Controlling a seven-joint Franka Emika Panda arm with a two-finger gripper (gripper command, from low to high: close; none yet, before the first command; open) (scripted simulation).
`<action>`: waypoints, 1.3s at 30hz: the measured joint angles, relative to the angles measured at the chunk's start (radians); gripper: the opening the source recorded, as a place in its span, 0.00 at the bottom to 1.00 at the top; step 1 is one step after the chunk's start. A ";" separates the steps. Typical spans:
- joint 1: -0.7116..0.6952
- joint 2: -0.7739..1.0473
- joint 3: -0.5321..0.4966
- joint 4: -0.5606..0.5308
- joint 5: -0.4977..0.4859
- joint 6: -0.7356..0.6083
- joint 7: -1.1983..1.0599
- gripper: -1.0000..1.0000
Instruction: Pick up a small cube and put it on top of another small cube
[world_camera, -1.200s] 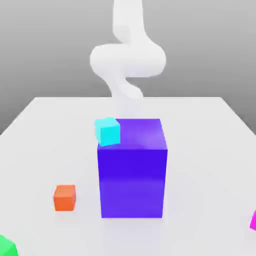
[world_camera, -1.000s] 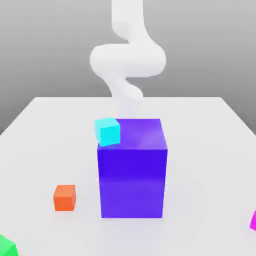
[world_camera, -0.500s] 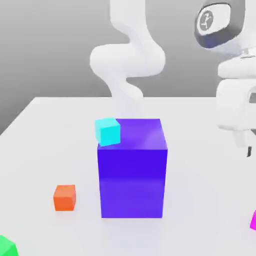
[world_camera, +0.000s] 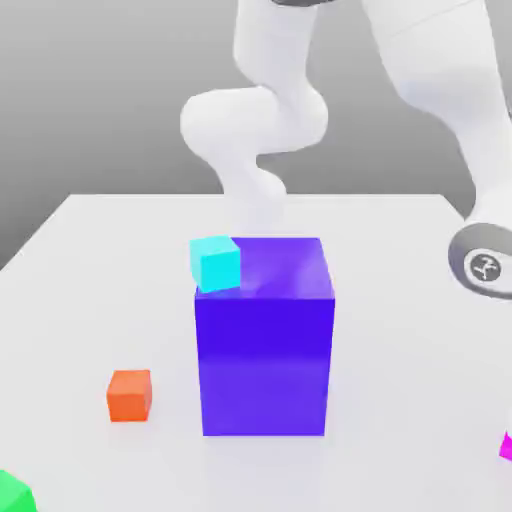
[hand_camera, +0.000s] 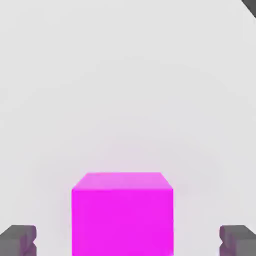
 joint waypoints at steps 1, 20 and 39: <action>0.000 0.000 0.000 0.000 0.000 0.000 0.000 0.00; -0.347 -0.167 -0.107 0.019 0.237 -0.164 -0.093 0.00; -0.767 -0.072 -0.378 0.117 0.463 -0.147 -0.139 1.00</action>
